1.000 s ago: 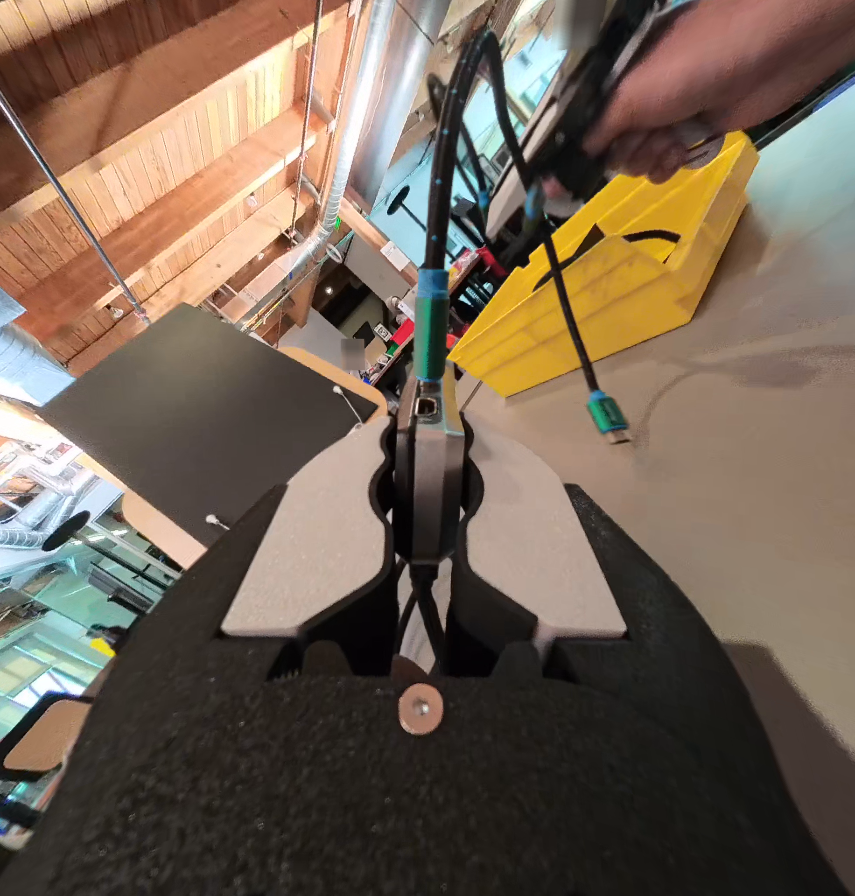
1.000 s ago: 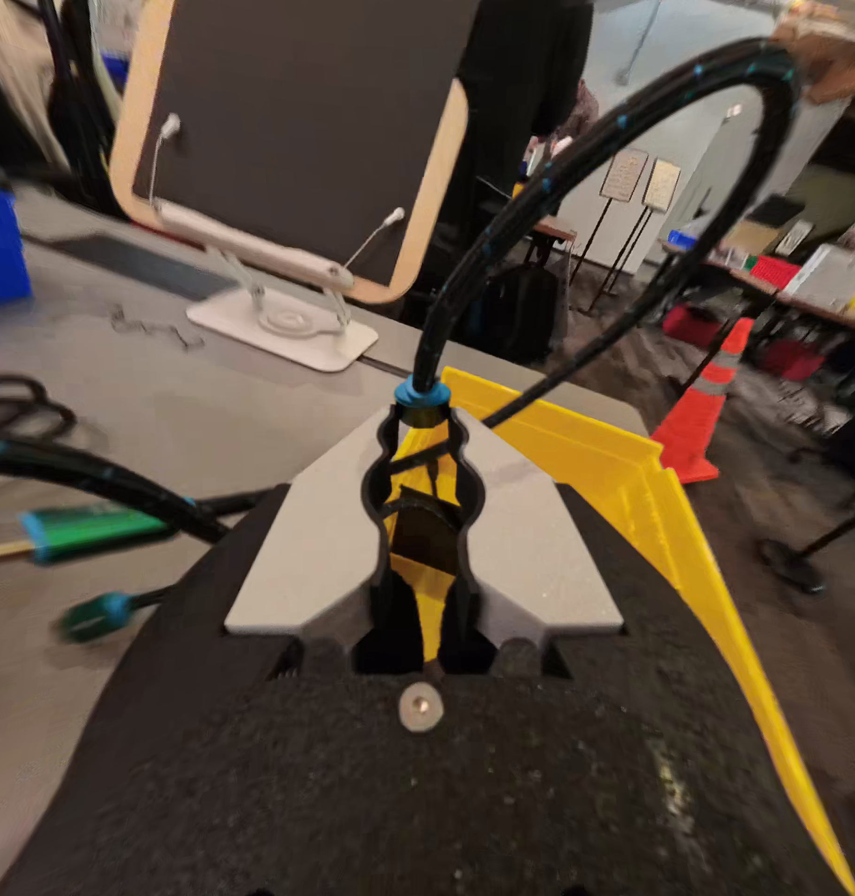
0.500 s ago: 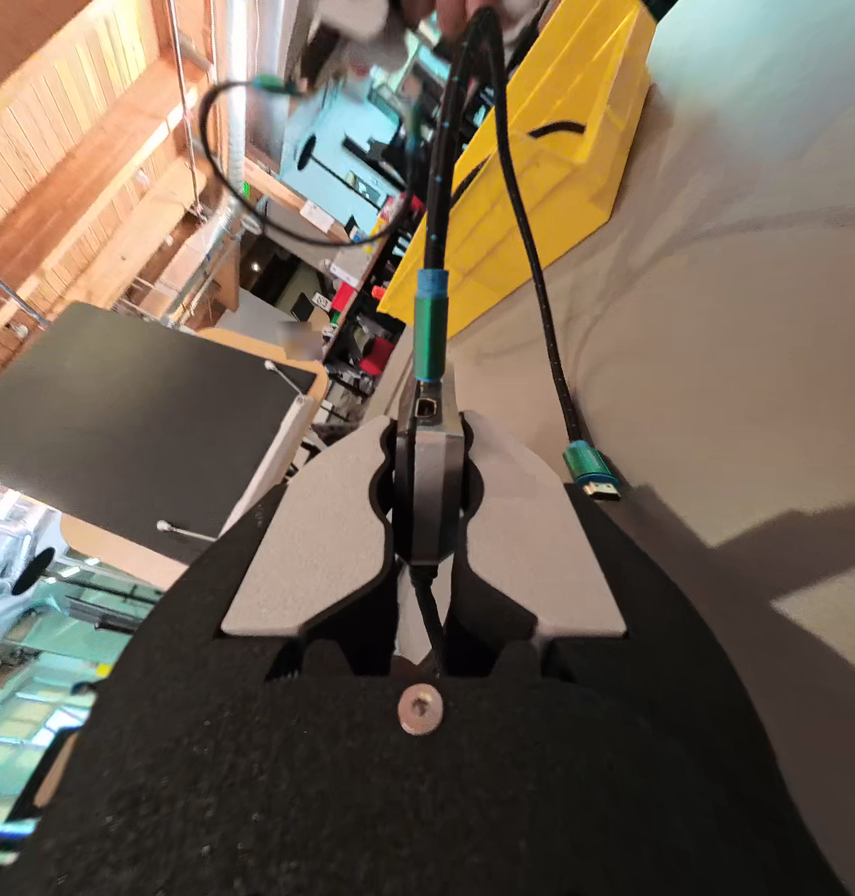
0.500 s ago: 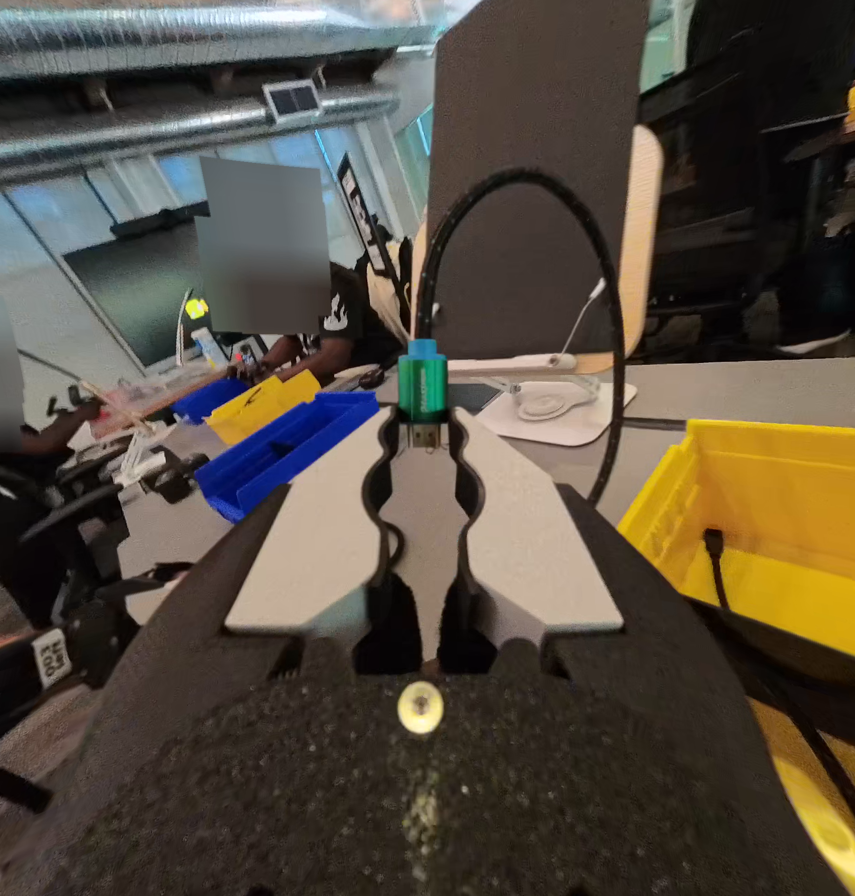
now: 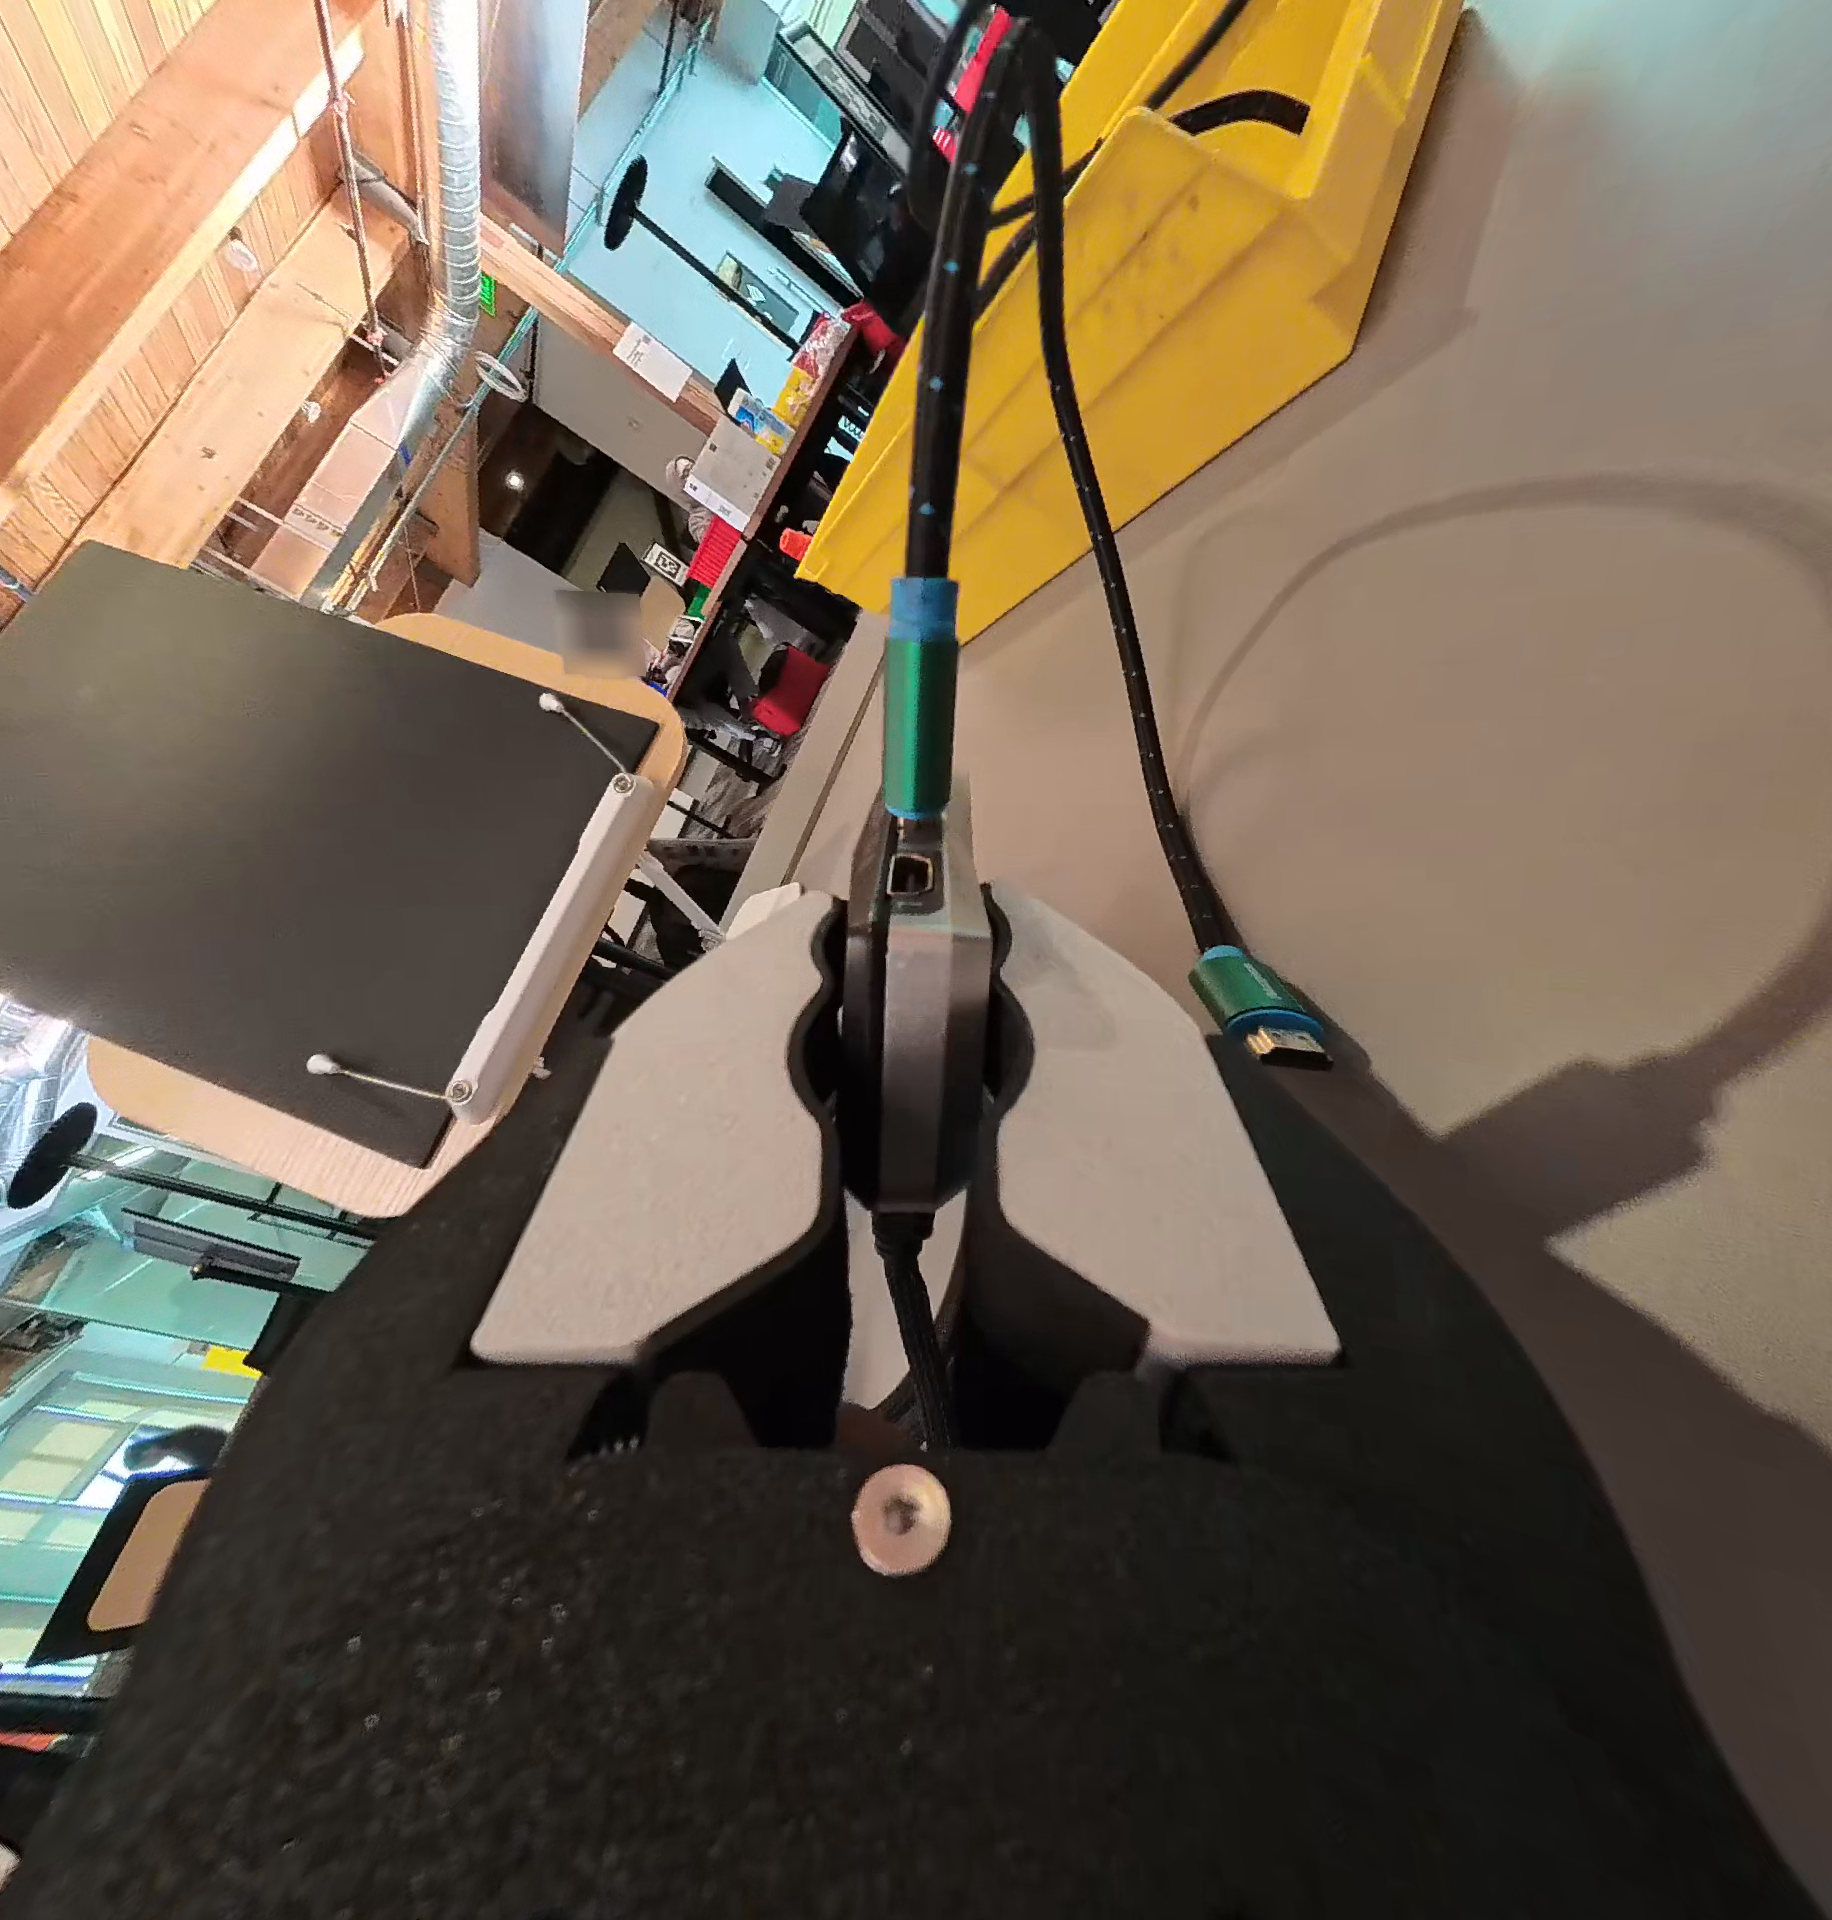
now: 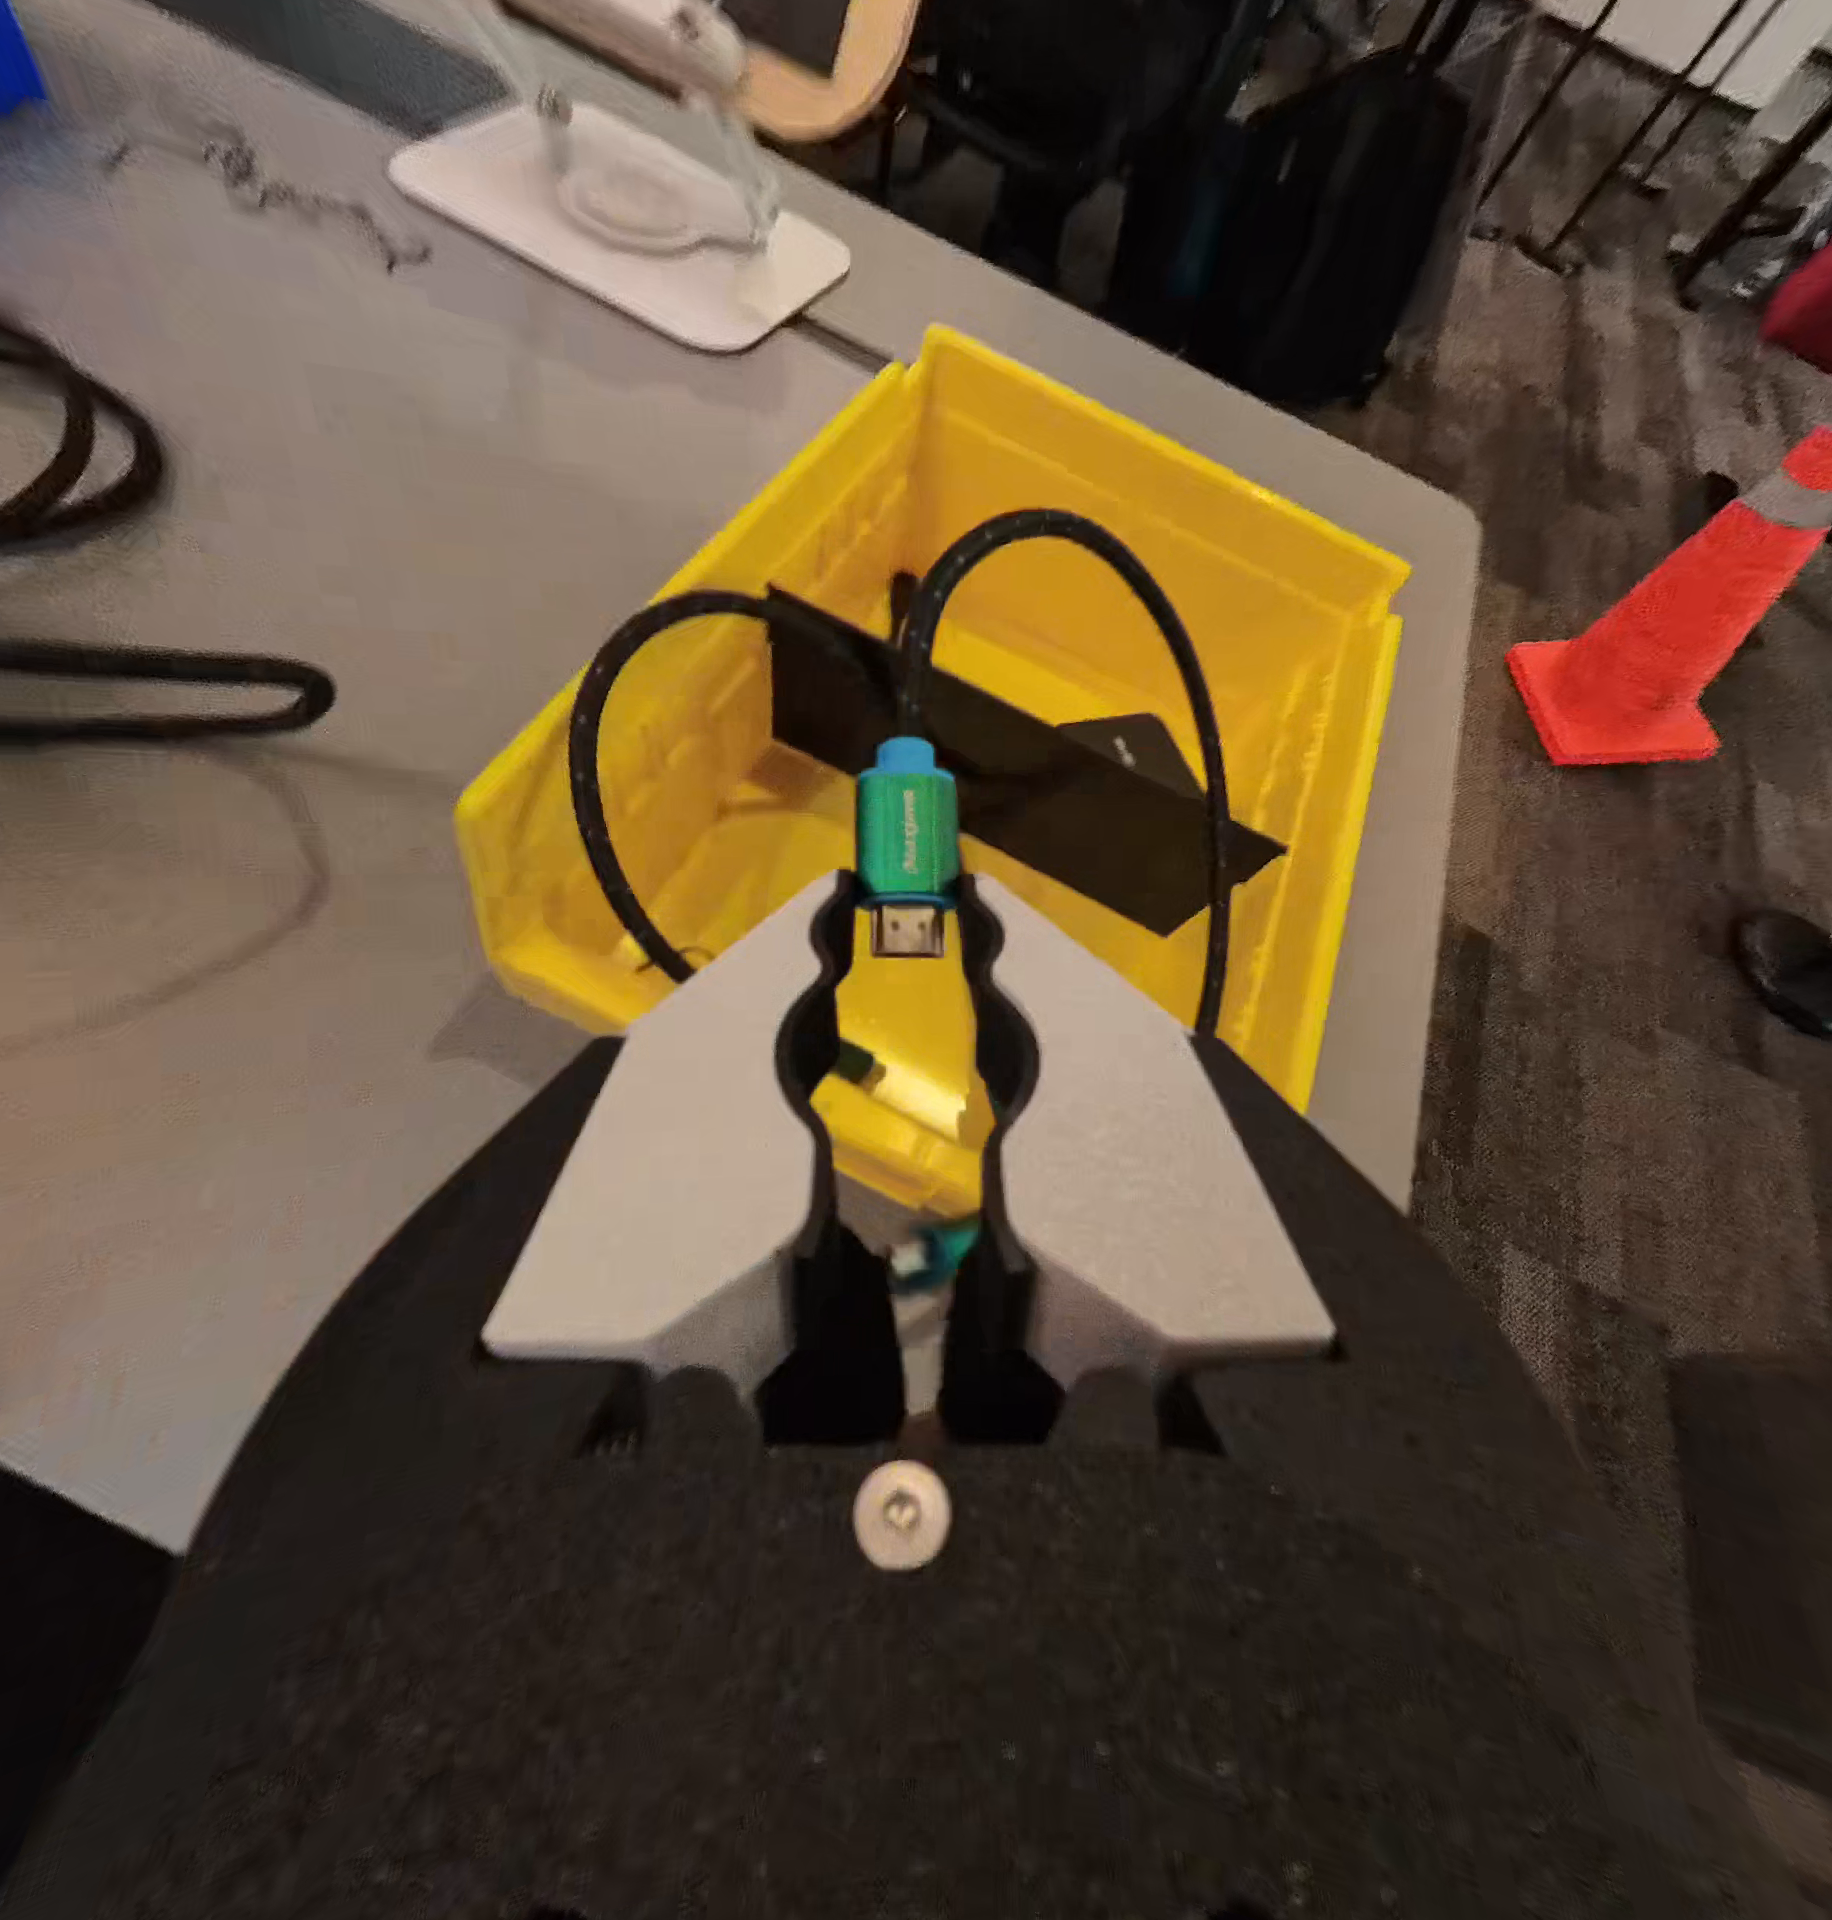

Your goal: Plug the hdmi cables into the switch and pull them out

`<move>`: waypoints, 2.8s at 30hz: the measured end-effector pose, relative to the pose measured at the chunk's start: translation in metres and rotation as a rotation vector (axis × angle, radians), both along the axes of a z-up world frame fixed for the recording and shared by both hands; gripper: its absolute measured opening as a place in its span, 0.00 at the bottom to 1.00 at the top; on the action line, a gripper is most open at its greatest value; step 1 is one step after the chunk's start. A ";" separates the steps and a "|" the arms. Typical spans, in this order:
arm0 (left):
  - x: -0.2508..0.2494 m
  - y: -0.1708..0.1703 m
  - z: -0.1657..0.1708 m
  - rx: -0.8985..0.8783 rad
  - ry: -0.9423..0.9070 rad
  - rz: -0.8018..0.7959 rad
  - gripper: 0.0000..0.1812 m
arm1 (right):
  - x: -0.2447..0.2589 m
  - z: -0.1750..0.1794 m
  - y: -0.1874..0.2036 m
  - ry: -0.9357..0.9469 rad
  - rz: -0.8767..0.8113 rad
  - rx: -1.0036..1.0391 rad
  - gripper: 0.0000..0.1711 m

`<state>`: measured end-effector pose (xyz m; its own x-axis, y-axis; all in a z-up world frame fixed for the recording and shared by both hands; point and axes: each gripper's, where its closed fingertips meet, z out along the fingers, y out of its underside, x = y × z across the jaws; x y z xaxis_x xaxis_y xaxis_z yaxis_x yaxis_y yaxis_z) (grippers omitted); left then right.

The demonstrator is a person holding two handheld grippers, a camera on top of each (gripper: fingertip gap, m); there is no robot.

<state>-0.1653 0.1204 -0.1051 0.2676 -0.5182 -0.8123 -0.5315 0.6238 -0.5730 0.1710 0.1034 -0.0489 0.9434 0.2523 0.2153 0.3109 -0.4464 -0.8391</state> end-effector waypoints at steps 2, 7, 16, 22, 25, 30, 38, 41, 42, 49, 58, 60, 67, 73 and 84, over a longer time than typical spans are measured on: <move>0.001 0.000 -0.001 0.005 0.003 -0.001 0.12 | -0.008 -0.016 -0.005 -0.050 0.076 -0.059 0.11; 0.000 -0.003 -0.002 0.016 0.017 -0.003 0.12 | -0.024 -0.024 -0.020 -0.129 0.182 -0.111 0.11; -0.001 -0.004 -0.003 0.017 0.023 -0.002 0.12 | -0.014 -0.045 -0.024 -0.164 0.281 -0.241 0.11; 0.000 -0.006 -0.004 0.025 0.038 -0.007 0.12 | -0.025 -0.052 0.001 0.092 0.351 -0.197 0.11; -0.001 -0.007 -0.006 0.024 0.042 -0.009 0.12 | -0.020 -0.034 0.004 0.271 0.285 -0.097 0.19; -0.002 -0.008 -0.009 0.029 0.055 -0.010 0.12 | 0.018 -0.008 -0.015 0.406 0.083 0.116 0.27; 0.001 -0.007 -0.010 0.025 0.061 -0.018 0.12 | 0.041 -0.065 -0.057 0.313 -0.210 -0.023 0.27; 0.003 -0.007 -0.009 0.024 0.063 -0.022 0.12 | 0.027 -0.076 -0.056 0.349 -0.170 -0.063 0.26; 0.003 -0.007 -0.009 0.024 0.062 -0.023 0.12 | 0.025 -0.075 -0.052 0.357 -0.163 -0.051 0.24; 0.003 -0.009 -0.010 0.024 0.069 -0.024 0.12 | 0.005 -0.063 -0.021 0.305 -0.085 -0.063 0.07; 0.001 -0.011 -0.011 0.023 0.075 -0.022 0.12 | -0.009 -0.074 0.002 0.205 0.174 -0.388 0.02; 0.001 -0.012 -0.011 0.024 0.078 -0.021 0.12 | -0.010 -0.073 -0.005 0.274 0.232 -0.494 0.05; -0.003 -0.009 -0.009 0.013 0.058 -0.007 0.12 | -0.002 -0.054 -0.043 0.123 0.182 -0.513 0.13; -0.004 -0.005 0.000 0.004 -0.004 0.007 0.12 | -0.115 -0.004 -0.046 0.264 0.353 -0.117 0.14; 0.002 -0.007 0.005 0.004 -0.041 0.019 0.12 | -0.315 -0.036 -0.016 0.447 0.406 0.182 0.21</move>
<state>-0.1633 0.1132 -0.0997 0.3100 -0.5099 -0.8024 -0.5195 0.6160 -0.5921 -0.1443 0.0876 -0.0849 0.7888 0.6056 -0.1048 0.0268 -0.2043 -0.9785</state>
